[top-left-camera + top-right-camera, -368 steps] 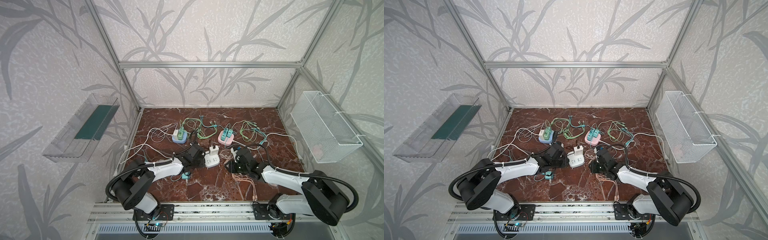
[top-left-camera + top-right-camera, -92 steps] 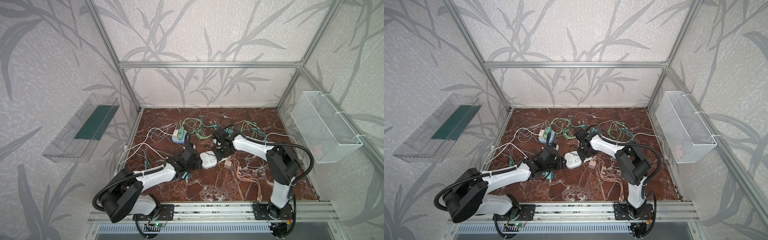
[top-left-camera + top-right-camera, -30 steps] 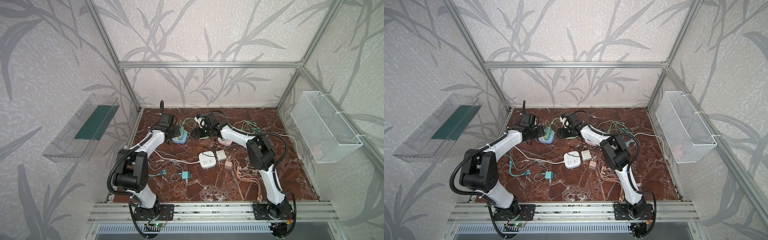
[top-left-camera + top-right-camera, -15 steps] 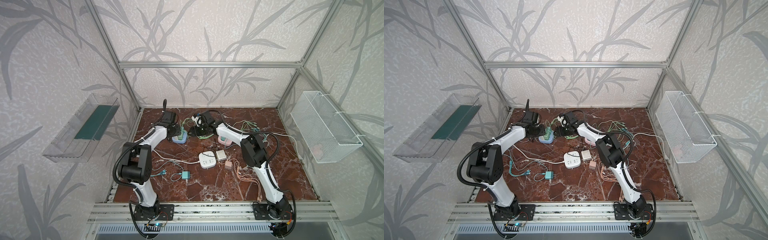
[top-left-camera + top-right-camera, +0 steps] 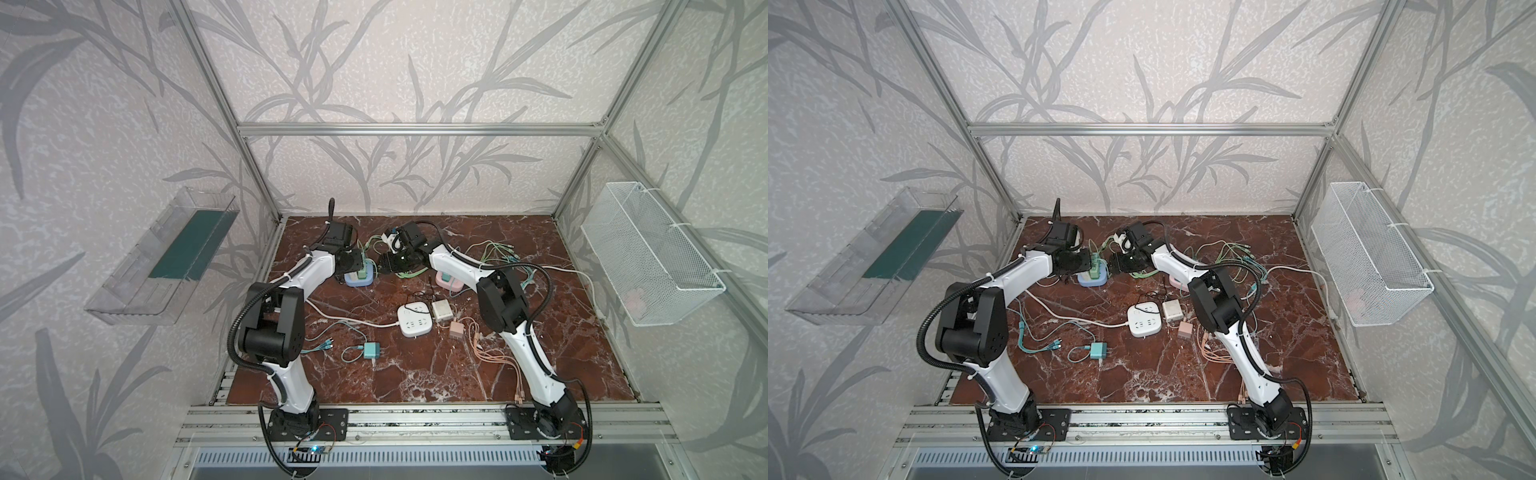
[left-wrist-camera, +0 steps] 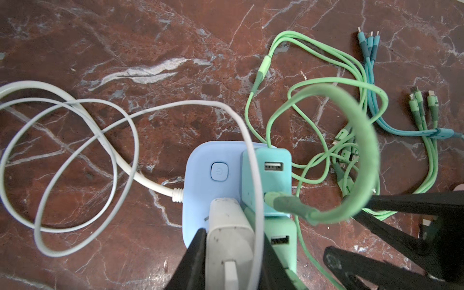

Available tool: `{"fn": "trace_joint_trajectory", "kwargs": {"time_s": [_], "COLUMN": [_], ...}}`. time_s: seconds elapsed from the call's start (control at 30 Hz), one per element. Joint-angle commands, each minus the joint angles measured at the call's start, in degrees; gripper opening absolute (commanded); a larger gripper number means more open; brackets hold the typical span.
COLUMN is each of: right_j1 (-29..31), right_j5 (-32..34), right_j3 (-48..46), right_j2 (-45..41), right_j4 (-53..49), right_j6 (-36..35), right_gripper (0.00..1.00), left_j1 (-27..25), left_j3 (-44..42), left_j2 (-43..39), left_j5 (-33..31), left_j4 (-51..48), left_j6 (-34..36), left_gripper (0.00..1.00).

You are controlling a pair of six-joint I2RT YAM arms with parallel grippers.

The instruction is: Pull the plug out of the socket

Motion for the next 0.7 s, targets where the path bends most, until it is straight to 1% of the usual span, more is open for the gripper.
{"fn": "trace_joint_trajectory", "kwargs": {"time_s": [0.0,0.2,0.37,0.57,0.67], "right_j1": [-0.2,-0.1,-0.1,0.0,0.3], "right_j5": [-1.1,-0.7,-1.8,-3.0,-3.6], "right_j3": [1.5,1.3,1.3,-1.6,-2.6], "right_j2": [1.1,0.5,0.5,-0.2,-0.5], "right_j4": [-1.9,-2.3,-2.5,-1.9,-1.7], "right_j6": [0.0,-1.6,-1.6,-1.2,-1.5], "right_gripper": [0.63,0.63,0.63,0.58,0.56], "left_j1": [-0.9,-2.1,-2.5,-3.4,-3.8], "left_j3": [-2.0,-4.1,-6.0,-7.9,-8.3], "left_j2": [-1.7,-3.7,-5.8,-7.4,-7.7], "left_j5": [1.1,1.8,3.1,4.5,4.1], "left_j4": [-2.6,-3.2,-3.2,-2.5,-2.6], "left_j6": [0.1,0.9,0.8,1.2,1.3], "left_gripper": [0.28,0.27,0.27,0.27,0.27]}}
